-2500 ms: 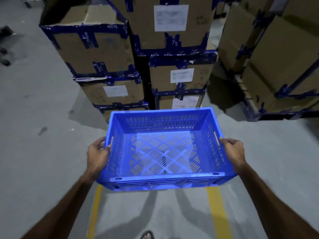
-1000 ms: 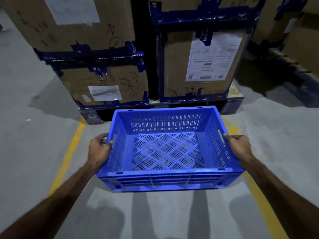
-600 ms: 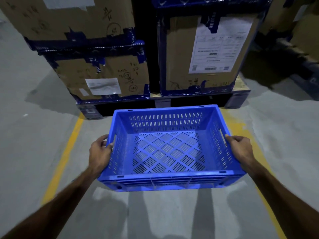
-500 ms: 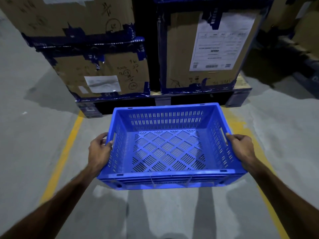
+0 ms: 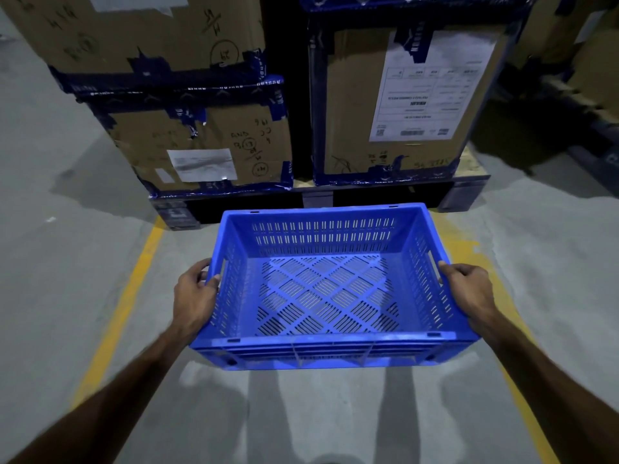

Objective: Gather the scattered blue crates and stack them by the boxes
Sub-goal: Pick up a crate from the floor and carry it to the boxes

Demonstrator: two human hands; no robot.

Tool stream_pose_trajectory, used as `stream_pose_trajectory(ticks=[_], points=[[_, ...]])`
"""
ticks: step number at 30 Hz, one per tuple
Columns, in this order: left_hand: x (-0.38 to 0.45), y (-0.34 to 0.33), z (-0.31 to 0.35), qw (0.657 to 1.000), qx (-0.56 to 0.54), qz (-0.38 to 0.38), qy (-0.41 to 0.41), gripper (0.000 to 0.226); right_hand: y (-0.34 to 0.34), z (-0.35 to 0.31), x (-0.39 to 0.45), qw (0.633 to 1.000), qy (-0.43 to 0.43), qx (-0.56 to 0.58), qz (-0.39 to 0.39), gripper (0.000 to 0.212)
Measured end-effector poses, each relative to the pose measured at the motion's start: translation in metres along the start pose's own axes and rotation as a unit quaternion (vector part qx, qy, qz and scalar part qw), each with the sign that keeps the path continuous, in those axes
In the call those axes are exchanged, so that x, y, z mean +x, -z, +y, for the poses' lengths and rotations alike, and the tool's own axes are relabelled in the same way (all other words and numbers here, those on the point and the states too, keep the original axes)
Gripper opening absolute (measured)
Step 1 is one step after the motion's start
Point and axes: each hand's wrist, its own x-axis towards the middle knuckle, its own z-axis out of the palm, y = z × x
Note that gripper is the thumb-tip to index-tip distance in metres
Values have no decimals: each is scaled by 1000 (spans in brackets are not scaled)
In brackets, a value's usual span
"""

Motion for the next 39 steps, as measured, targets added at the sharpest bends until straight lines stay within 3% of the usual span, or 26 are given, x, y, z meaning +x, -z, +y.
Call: stream_pose_trajectory(ticks=[15,17,19,23,30,39], points=[[-3,1,4,1000,18,3,1,39,-2,8,10,999,16,-40,17,35],[-7,4,6,997,59,-11,-40,41,-2,10,12,996,39,-77,18,37],[-10,7,7,979,165,-29,-113,48,-1,8,9,988,75,-133,23,42],[-18,12,14,928,328,-21,-174,71,5,-8,-8,957,164,-239,36,59],[-54,32,67,869,422,-60,-252,74,34,-41,-55,913,225,-340,-15,58],[-130,126,167,833,463,-120,-278,72,112,-125,-156,893,254,-367,-62,63]])
